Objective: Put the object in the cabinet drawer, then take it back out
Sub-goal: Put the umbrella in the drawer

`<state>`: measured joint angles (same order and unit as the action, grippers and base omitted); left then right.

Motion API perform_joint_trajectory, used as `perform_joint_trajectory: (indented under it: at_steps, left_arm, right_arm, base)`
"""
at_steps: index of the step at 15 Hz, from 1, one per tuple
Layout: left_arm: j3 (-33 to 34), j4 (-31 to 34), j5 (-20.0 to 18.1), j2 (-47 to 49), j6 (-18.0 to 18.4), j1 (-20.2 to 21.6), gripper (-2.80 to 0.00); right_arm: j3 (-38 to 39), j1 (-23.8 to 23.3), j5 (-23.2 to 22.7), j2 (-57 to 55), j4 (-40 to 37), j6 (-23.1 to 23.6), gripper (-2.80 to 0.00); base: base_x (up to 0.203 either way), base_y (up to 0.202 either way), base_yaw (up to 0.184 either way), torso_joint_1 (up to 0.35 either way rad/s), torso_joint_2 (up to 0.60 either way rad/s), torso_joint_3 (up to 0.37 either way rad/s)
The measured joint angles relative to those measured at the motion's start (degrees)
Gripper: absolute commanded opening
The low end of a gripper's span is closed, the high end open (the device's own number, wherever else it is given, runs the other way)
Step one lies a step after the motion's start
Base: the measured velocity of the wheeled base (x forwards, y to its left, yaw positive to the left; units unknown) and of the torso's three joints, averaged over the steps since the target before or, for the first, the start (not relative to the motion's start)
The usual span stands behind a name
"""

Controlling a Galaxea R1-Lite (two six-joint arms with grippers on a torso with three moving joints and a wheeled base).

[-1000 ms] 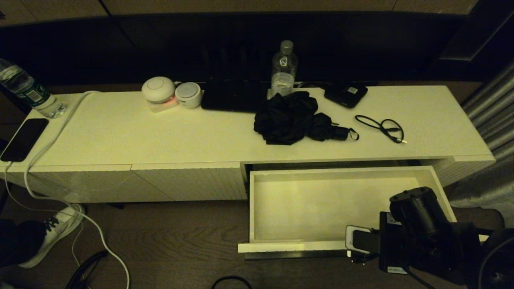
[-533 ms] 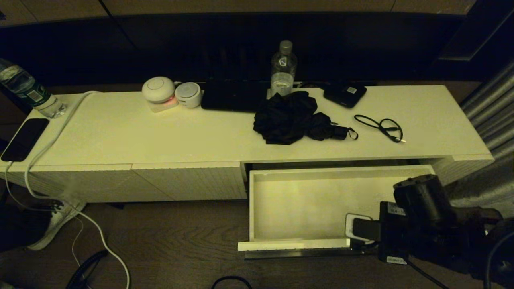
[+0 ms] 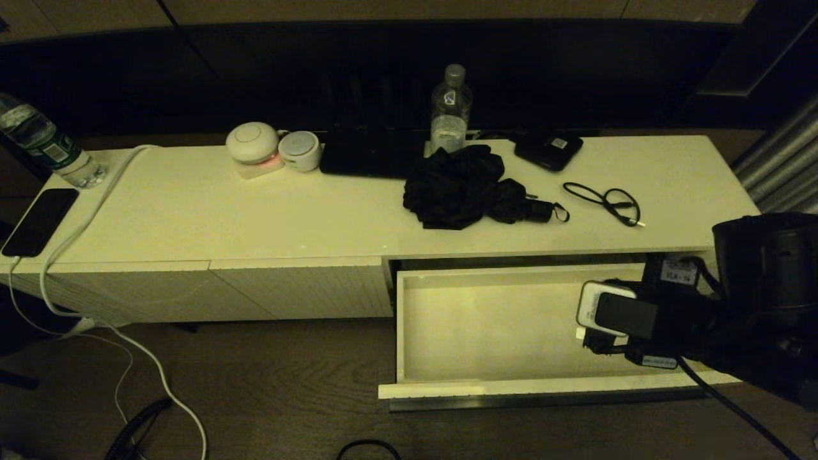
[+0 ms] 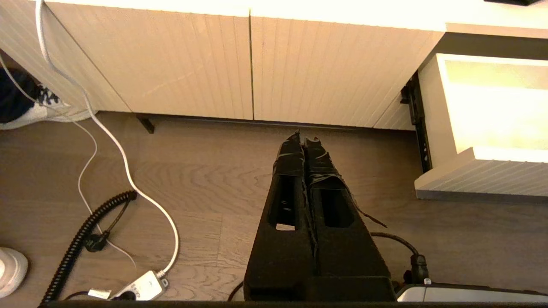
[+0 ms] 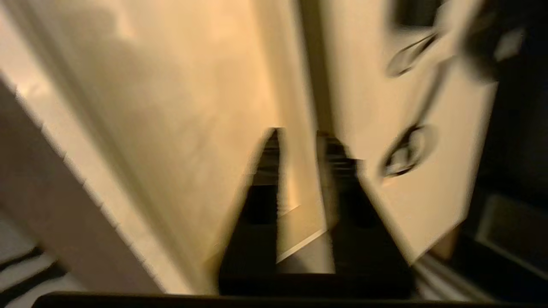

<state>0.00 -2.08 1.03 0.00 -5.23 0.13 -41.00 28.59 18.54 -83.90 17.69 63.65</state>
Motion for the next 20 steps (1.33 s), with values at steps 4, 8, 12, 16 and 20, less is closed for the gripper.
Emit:
perform_joint_trajectory:
  at_steps: [4, 8, 12, 16, 20]
  left_arm:
    - [0.0, 0.0, 0.0, 0.0, 0.0, 0.0, -2.80]
    - [0.0, 0.0, 0.0, 0.0, 0.0, 0.0, -2.80]
    - [0.0, 0.0, 0.0, 0.0, 0.0, 0.0, -2.80]
    - [0.0, 0.0, 0.0, 0.0, 0.0, 0.0, -2.80]
    - [0.0, 0.0, 0.0, 0.0, 0.0, 0.0, -2.80]
  right_arm:
    - [-7.9, 2.1, 3.2, -1.9, -0.2, 2.5, 0.00]
    - [-20.8, 3.0, 5.3, -7.0, -7.7, 2.2, 0.00]
    - [-37.4, 3.1, 5.4, -14.1, -20.2, -0.1, 0.00]
    - [-53.7, 2.0, 3.3, -21.8, -36.0, -6.4, 0.00]
    - [-62.5, -0.9, -1.1, -29.7, -42.9, -10.3, 0.00]
  base:
    - [0.000, 0.000, 0.000, 0.000, 0.00, 0.000]
    - [0.000, 0.000, 0.000, 0.000, 0.00, 0.000]
    - [0.000, 0.000, 0.000, 0.000, 0.00, 0.000]
    - [0.000, 0.000, 0.000, 0.000, 0.00, 0.000]
    - [0.000, 0.000, 0.000, 0.000, 0.00, 0.000]
